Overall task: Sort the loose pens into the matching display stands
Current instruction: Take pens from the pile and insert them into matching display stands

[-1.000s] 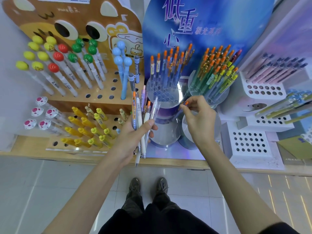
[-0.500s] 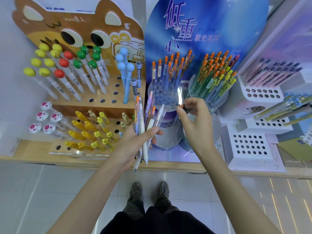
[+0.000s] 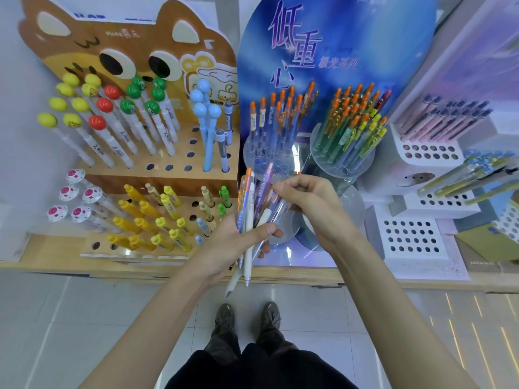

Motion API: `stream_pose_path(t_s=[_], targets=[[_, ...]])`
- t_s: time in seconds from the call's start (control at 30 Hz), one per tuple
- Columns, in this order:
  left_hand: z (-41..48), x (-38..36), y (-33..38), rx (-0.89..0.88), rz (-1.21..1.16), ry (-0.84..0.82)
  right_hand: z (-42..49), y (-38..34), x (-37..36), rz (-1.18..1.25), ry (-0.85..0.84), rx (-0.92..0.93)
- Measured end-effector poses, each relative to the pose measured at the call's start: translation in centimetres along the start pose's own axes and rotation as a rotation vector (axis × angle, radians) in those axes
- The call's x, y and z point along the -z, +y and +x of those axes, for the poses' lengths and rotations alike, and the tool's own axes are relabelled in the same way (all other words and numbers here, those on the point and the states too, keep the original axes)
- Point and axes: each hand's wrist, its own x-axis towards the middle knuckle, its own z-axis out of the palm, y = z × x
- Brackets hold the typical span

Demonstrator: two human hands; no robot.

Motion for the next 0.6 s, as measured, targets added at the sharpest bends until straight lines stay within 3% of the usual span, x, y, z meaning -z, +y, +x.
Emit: stream_pose_path(t_s=[0.17, 0.37, 0.47, 0.6], targets=[[0.3, 0.1, 0.3, 0.016, -0.005, -0.008, 0.1, -0.7, 0.1, 0.024, 0.173, 0.135], [-0.3, 1.1, -0.9, 0.030, 0.045, 0.011, 1.3, -3.5, 3.7, 0.048, 0.508, 0.392], [-0.3, 1.2, -0.9, 0.002, 0.005, 0.090, 1.4, -2.5, 3.8, -0.081, 0.546, 0.482], [-0.1, 1.6, -0.4, -0.041, -0.031, 0.176, 1.3, 0.2, 2.3, -0.262, 0.470, 0.472]])
